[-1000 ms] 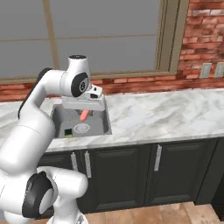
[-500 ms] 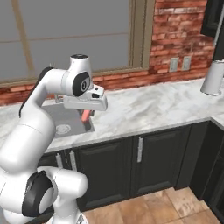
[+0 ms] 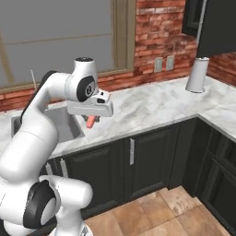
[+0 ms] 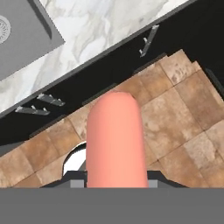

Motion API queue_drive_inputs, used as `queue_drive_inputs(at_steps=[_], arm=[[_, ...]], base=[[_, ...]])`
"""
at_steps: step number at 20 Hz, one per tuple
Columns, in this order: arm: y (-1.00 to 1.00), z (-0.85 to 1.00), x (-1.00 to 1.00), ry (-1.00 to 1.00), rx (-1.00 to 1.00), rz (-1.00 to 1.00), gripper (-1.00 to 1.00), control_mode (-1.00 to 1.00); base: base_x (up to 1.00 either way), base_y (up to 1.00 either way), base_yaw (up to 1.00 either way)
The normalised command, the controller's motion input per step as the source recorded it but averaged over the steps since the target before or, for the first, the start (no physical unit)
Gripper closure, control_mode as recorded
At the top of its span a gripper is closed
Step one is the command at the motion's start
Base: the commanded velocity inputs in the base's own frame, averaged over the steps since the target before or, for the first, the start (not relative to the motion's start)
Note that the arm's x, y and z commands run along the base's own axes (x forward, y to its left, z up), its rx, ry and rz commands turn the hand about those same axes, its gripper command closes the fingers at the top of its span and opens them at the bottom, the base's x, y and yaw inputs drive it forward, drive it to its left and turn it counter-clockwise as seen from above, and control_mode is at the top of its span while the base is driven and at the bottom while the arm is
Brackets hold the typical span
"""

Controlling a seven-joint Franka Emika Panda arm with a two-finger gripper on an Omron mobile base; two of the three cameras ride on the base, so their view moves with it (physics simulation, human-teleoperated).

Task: Pick up the bar soap and sponge from the sink, and place them back in the cabinet, and close the cabinet doors.

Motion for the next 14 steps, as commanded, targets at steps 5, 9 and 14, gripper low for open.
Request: queue_drive_inputs(at_steps=[5, 9, 14], arm=[[0.00, 0.00, 0.00, 0.00, 0.00, 0.00, 1.00, 1.00], [0.00, 0.00, 0.00, 0.00, 0.00, 0.00, 1.00, 1.00], [0.00, 0.00, 0.00, 0.00, 0.00, 0.00, 1.00, 1.00]], base=[[-0.01, -0.14, -0.23], [-0.08, -0.20, -0.20], [-0.03, -0.13, -0.23]])
